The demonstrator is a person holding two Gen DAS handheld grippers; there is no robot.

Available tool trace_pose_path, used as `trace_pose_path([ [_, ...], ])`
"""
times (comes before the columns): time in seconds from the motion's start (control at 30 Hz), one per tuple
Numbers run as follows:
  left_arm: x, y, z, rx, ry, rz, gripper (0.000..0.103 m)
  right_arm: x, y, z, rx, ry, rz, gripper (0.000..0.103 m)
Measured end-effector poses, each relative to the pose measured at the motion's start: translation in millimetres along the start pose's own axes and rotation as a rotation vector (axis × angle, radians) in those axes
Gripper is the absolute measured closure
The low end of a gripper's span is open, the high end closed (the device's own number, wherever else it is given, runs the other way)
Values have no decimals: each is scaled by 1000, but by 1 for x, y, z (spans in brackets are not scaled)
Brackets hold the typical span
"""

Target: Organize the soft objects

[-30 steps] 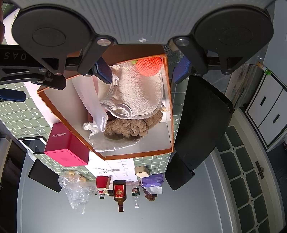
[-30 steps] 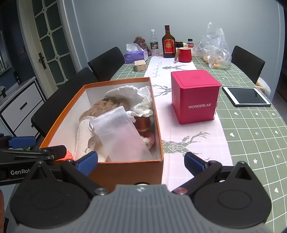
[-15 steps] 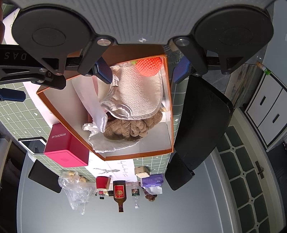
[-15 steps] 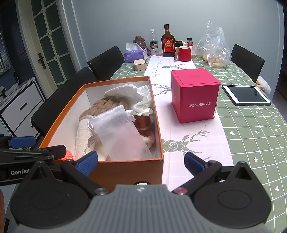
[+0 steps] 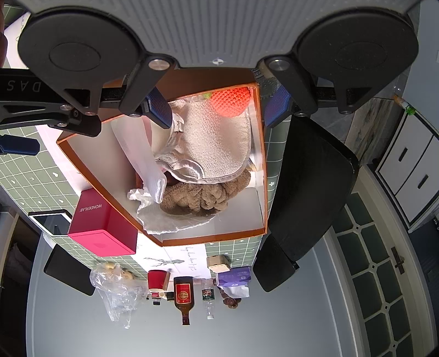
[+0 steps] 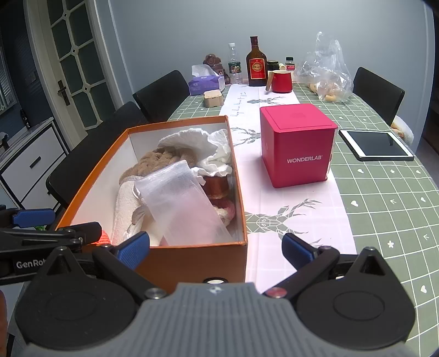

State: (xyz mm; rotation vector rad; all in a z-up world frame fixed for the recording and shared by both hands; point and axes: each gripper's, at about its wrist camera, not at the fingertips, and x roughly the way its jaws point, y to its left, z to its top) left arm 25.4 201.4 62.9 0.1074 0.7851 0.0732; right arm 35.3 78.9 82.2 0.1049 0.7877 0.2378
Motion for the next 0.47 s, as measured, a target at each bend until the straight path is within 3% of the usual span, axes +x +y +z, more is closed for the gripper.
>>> trace_pose_path([
  [0.47,0,-2,-1,16,-23,4,13,4,-4,-1,15,3,8,3],
])
